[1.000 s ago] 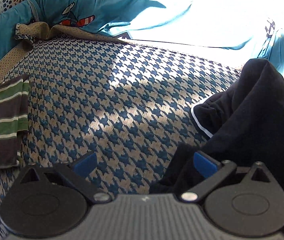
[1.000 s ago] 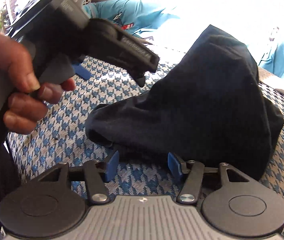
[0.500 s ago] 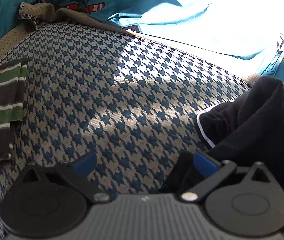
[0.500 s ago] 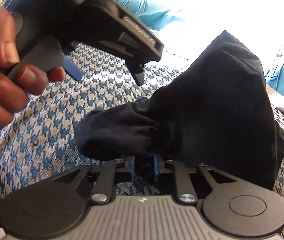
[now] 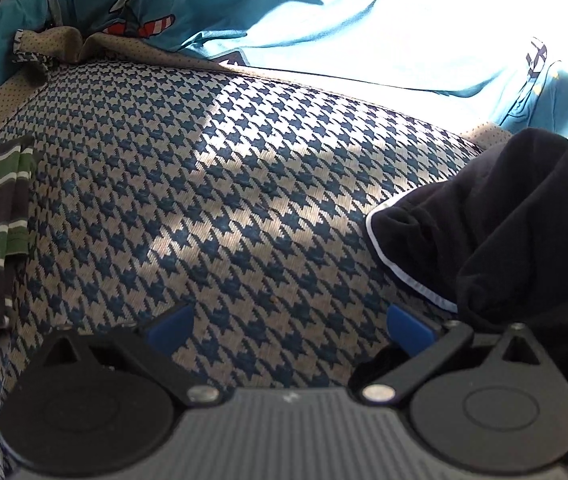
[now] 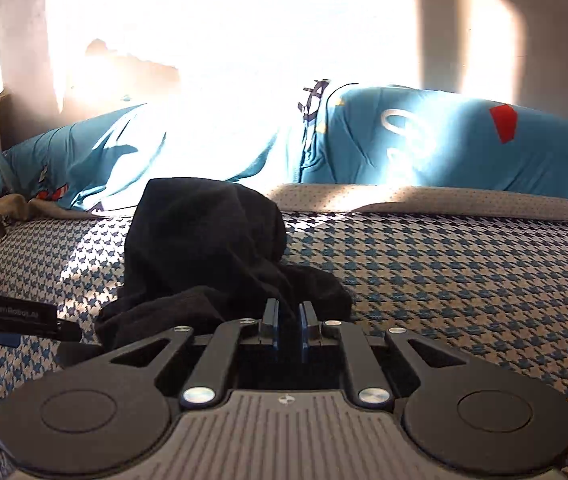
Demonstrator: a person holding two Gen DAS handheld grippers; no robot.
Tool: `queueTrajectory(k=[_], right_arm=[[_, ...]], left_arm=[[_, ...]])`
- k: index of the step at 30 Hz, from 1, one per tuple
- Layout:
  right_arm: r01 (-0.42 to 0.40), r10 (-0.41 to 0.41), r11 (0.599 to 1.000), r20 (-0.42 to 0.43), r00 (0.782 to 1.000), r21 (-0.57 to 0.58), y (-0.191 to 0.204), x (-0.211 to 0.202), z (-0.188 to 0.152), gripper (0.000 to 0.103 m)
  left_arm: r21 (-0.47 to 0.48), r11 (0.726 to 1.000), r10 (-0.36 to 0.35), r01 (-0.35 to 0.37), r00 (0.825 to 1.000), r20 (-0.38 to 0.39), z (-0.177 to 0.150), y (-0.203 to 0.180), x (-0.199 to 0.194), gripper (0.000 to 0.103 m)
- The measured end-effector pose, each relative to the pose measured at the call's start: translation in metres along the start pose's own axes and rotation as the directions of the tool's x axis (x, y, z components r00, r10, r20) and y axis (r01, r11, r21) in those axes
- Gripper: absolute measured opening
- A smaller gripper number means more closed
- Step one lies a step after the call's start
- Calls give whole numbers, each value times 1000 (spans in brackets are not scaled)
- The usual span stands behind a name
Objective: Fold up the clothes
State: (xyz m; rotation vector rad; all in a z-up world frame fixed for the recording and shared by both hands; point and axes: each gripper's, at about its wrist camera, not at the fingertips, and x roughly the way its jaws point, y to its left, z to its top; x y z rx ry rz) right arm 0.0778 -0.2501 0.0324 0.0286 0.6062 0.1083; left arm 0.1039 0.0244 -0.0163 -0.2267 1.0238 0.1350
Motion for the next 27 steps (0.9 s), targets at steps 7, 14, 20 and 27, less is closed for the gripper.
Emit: queueTrajectory(k=[7, 14, 20, 27], right_arm=[[110, -107, 986, -29, 994, 123, -47, 0, 8, 9], [-40, 44, 990, -26, 999, 135, -35, 3, 6, 22], [-135, 135, 986, 8, 991, 100, -4, 12, 10, 46], [-152, 152, 988, 7, 988, 3, 29, 31, 8, 70]], left_arm=[[70, 998, 0, 3, 999, -43, -13, -21, 13, 103], [160, 987, -16, 26, 998, -61, -26, -39, 19, 103], [174, 984, -33, 45, 997, -74, -32, -40, 22, 103], [207, 976, -52, 68, 995, -81, -36, -45, 23, 103]])
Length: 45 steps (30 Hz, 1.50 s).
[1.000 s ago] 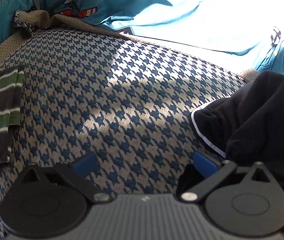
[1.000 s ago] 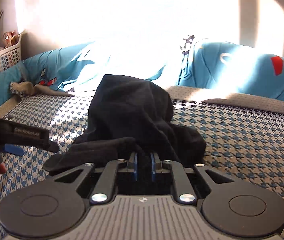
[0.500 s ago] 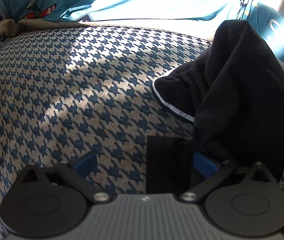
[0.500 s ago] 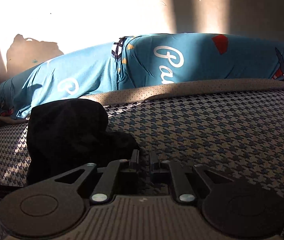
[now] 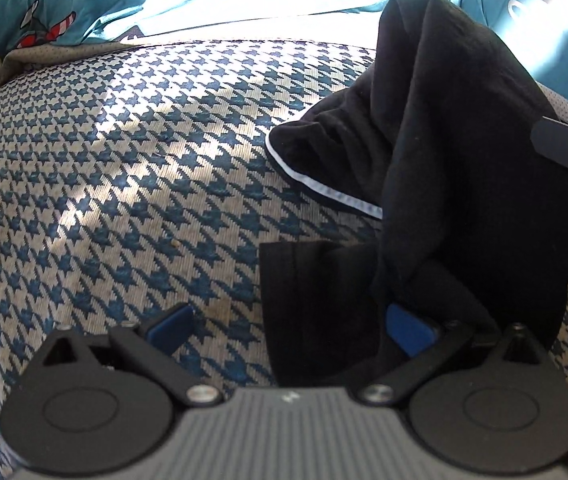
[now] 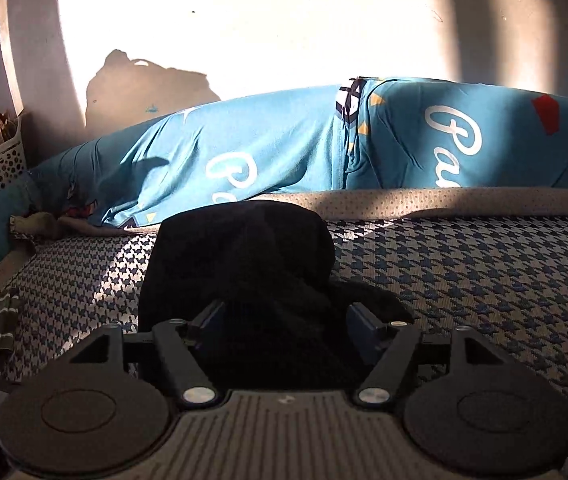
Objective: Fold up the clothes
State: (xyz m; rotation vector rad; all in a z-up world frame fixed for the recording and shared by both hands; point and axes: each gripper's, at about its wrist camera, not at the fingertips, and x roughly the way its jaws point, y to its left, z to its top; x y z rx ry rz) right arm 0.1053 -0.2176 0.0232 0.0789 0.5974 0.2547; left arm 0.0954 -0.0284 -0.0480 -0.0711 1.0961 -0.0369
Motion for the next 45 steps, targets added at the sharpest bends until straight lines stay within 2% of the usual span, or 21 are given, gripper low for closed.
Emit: queueTrajectory(k=[1, 5, 6, 8, 9, 10, 13, 16, 25, 28, 31, 33, 38, 41, 45], right_arm=[[2, -2, 1000, 2, 1000, -10, 3, 4, -1, 73], [3, -3, 999, 4, 1000, -36, 11, 18, -4, 73], [1, -1, 999, 0, 1000, -32, 11, 21, -5, 69], [2, -2, 1000, -27, 1000, -15, 8, 25, -6, 43], [3, -3, 1000, -41, 999, -6, 6, 27, -7, 37], [4, -3, 1000, -55, 998, 2, 5, 29, -8, 26], [-10, 14, 998, -53, 999, 67, -5, 23, -5, 17], [-13, 19, 992, -42, 999, 122, -15, 16, -3, 12], [66, -78, 970, 44, 996, 235, -48, -18, 8, 6], [160, -169, 956, 19, 985, 246, -63, -25, 7, 5], [258, -258, 930, -33, 966, 263, -81, -28, 4, 4], [231, -229, 930, -39, 973, 287, -92, -31, 0, 5], [147, -154, 956, 10, 988, 254, -82, -39, 2, 6], [43, -56, 967, 45, 997, 252, -71, -40, 6, 7], [-81, 70, 981, 65, 995, 177, -45, -36, 8, 14]], left_arm=[[8, 1000, -3, 3, 1000, -1, 0, -1, 0, 103], [28, 1000, -11, 11, 1000, -3, -2, -3, 0, 103], [27, 1000, -14, 14, 1000, -3, -2, -3, 0, 103], [18, 1000, -20, 20, 1000, -5, -2, -2, 0, 103], [12, 1000, -22, 22, 1000, -5, -2, -1, 0, 103], [6, 1000, -24, 24, 1000, -5, -2, 0, 0, 103], [-17, 999, -31, 31, 1000, 1, 0, 3, -1, 103], [-39, 998, -41, 41, 999, 9, 1, 7, -3, 103], [-57, 998, -38, 39, 999, 8, 1, 10, -4, 103], [-43, 999, -29, 29, 1000, 6, 0, 9, -4, 103], [-37, 999, -26, 27, 1000, 4, 0, 7, -4, 103], [-36, 999, -29, 29, 1000, 4, 0, 6, -4, 103], [-21, 999, -32, 32, 999, 8, -1, 0, -4, 103], [3, 999, -34, 34, 999, 13, -3, -6, -4, 103], [17, 999, -44, 44, 999, 17, -4, -9, -4, 103]])
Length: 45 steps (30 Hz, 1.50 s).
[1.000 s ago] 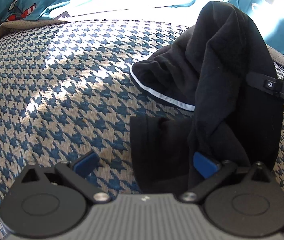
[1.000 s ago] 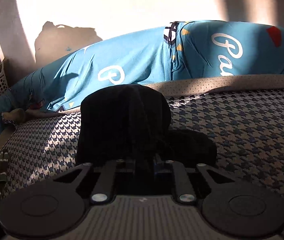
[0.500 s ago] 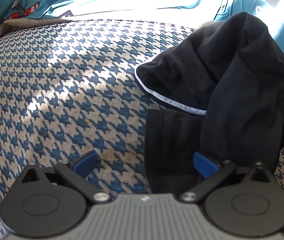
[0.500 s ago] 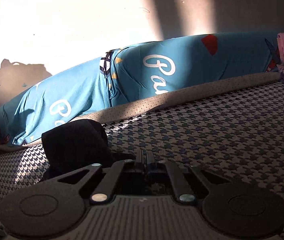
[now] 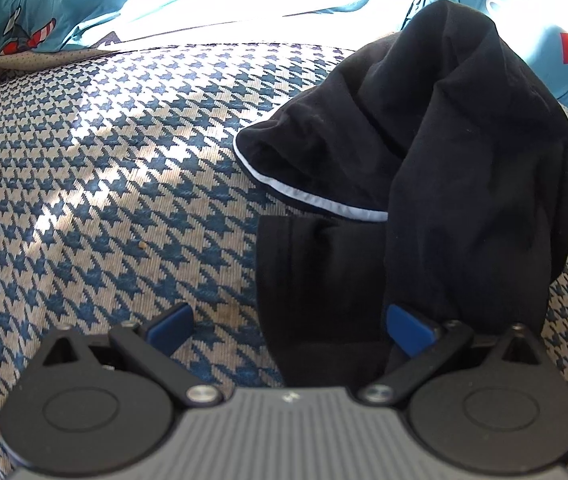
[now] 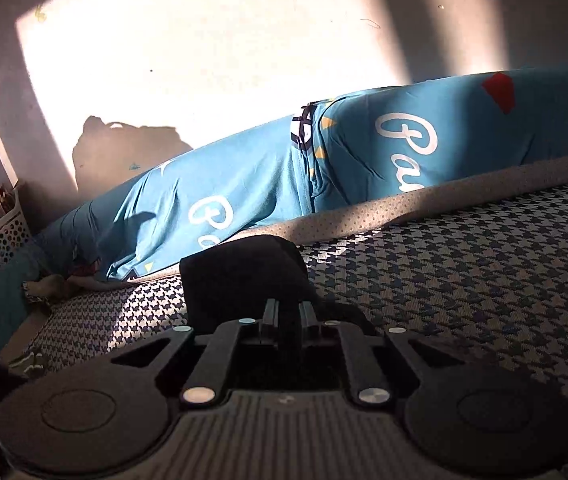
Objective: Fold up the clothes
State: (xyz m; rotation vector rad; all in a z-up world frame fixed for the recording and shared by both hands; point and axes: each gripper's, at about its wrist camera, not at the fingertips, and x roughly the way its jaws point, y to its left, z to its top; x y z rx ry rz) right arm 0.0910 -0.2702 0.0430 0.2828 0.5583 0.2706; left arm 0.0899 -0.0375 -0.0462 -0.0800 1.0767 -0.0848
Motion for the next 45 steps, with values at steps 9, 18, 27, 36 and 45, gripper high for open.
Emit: queueTrajectory(k=[9, 18, 27, 36, 45], right_arm=[[-104, 88, 990, -153, 984, -100, 43, 38, -24, 56], [8, -66, 962, -204, 977, -271, 54, 52, -47, 35], [32, -58, 989, -182, 982, -142, 29, 43, -31, 3], [75, -75, 997, -52, 996, -3, -5, 10, -8, 2], [154, -151, 982, -42, 988, 110, -50, -6, -4, 2]], left_arm=[[34, 999, -28, 28, 1000, 3, -4, -7, 0, 103], [43, 998, -56, 55, 998, 1, -6, -7, -1, 103], [-22, 996, -81, 81, 997, 5, -2, 5, -2, 103], [-133, 986, -101, 102, 995, 18, 4, 29, -5, 103], [-78, 991, -104, 105, 994, 13, 6, 16, -2, 103]])
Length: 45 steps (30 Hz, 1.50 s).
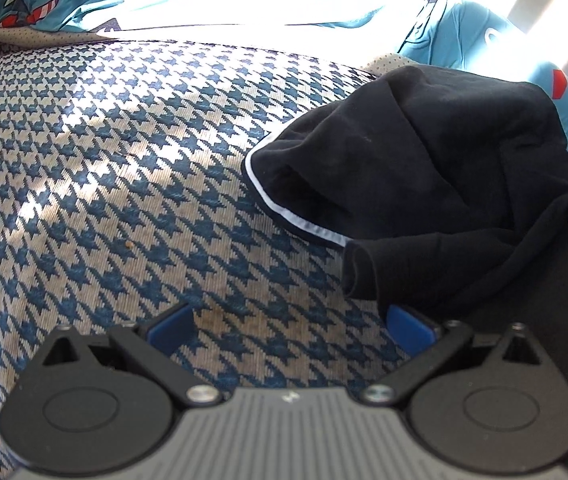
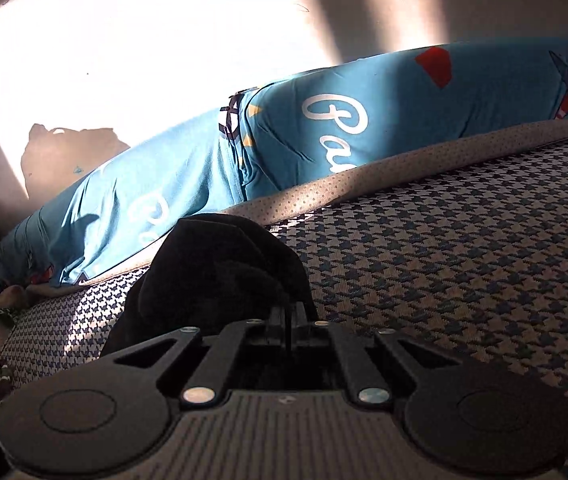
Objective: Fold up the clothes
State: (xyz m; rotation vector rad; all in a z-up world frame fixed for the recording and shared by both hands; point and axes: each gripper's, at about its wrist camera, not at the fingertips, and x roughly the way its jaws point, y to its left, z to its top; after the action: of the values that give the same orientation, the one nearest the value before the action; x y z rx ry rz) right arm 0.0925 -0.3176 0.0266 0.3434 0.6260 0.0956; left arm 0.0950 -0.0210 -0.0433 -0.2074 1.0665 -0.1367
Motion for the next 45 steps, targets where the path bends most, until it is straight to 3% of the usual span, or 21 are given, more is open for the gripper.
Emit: queueTrajectory(k=[4, 14, 19, 21, 25, 29, 36, 40, 45], right_arm=[[48, -47, 998, -20, 999, 29, -15, 2, -2, 2], [163, -137, 958, -124, 983, 238, -64, 9, -6, 3], [163, -127, 947, -142, 982, 278, -75, 7, -8, 3], [163, -122, 937, -147, 982, 309, -81, 6, -9, 5], [137, -91, 916, -138, 986, 378, -92, 1, -10, 23], [144, -122, 926, -86, 989, 348, -91, -12, -5, 38], [183, -196, 950, 24, 980, 253, -81, -33, 7, 40], [91, -99, 988, 61, 993, 121, -56, -35, 10, 41], [-85, 85, 995, 3, 996, -51, -12, -24, 3, 45]], left_arm=[[12, 1000, 6, -6, 1000, 0, -2, -5, 0, 103], [29, 999, 15, -15, 1000, 0, -3, -17, 4, 103], [34, 999, 17, -17, 1000, 1, -1, -19, 6, 103], [34, 999, 18, -18, 1000, 2, 0, -18, 8, 103], [24, 1000, 16, -16, 1000, 5, 0, -17, 8, 103], [3, 1000, 19, -19, 1000, 14, 2, -13, 8, 103], [-23, 999, 39, -38, 999, 35, 7, -9, 7, 103], [-27, 998, 49, -48, 998, 37, 8, -9, 8, 103], [-49, 996, 72, -70, 997, 41, 9, -5, 9, 103]])
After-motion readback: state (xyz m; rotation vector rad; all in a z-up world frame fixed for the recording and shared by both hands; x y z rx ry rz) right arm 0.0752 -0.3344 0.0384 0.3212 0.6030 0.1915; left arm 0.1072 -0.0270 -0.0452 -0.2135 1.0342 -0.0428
